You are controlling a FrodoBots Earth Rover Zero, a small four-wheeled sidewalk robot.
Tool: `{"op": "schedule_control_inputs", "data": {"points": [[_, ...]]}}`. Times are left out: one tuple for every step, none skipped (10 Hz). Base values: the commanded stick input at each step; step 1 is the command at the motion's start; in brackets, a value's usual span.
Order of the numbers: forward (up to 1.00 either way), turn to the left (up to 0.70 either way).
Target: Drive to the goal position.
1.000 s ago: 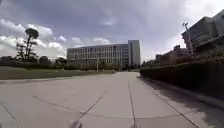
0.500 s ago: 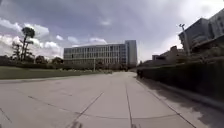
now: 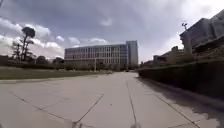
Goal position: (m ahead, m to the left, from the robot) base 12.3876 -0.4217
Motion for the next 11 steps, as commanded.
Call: {"op": "schedule_control_inputs", "data": {"points": [[0.7,0.0],[0.7,0.0],[0.7,0.0],[0.7,0.0],[0.7,0.0],[0.7,0.0],[0.7,0.0],[0.7,0.0],[0.7,0.0],[0.7,0.0],[0.7,0.0]]}}
